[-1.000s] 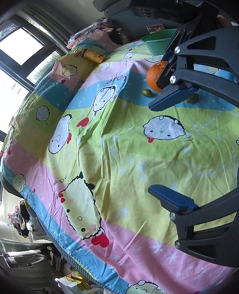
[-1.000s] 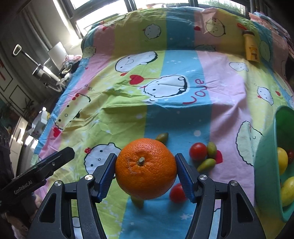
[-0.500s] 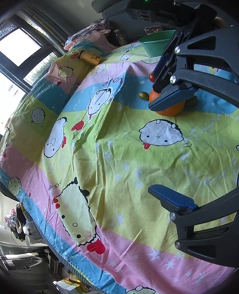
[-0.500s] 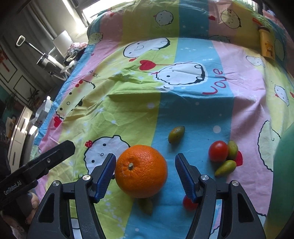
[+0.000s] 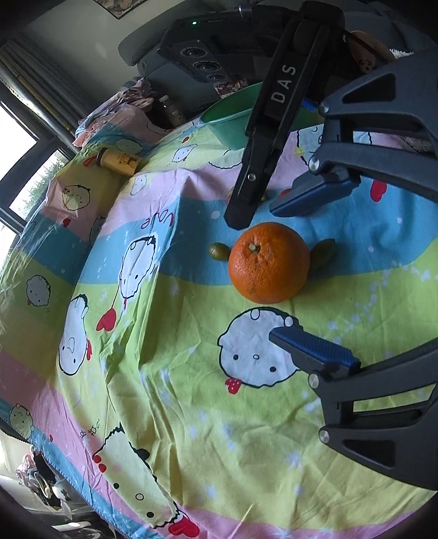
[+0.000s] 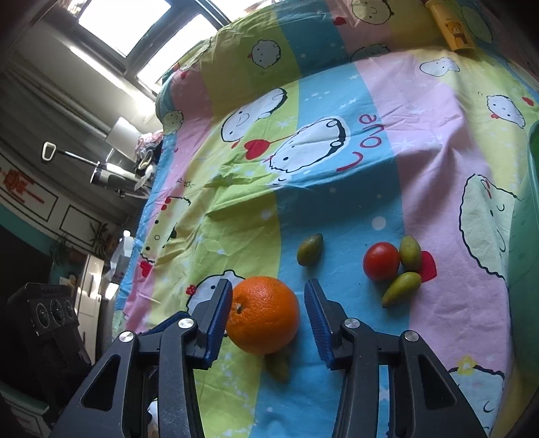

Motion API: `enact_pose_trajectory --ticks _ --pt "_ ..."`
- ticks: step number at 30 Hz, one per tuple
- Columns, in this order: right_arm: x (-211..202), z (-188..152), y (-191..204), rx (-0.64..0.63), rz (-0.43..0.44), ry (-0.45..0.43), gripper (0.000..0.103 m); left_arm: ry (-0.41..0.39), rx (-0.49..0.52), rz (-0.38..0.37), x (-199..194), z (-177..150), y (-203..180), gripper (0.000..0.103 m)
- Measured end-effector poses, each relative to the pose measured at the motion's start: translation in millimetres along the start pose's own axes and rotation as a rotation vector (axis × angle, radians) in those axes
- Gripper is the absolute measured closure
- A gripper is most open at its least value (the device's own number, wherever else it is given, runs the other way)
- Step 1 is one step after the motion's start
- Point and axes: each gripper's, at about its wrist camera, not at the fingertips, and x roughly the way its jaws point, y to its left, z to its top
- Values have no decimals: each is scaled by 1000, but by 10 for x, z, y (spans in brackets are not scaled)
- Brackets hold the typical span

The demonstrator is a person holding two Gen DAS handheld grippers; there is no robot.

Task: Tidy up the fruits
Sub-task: 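Close the left gripper on the orange while the right gripper presses against it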

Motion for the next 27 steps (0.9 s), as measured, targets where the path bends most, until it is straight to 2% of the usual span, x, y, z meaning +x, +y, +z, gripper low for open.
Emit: enact_pose_trajectory --ticks 4,9,19,20,24,27 --pt "78 -21 -22 16 25 30 65 36 9 -14 110 -22 -55 49" --pt "148 -12 -87 48 44 61 65 66 -16 -30 199 -24 -29 49" --pt "188 -12 -180 84 88 95 64 85 -33 -14 265 -51 -3 48" --pt "189 -12 -181 84 86 97 64 84 -33 -15 264 -51 0 48" --pt "215 -22 -165 78 79 115 50 89 -45 -27 276 -49 18 47" --pt "224 -25 -134 63 76 116 49 91 -50 -30 277 -57 24 47"
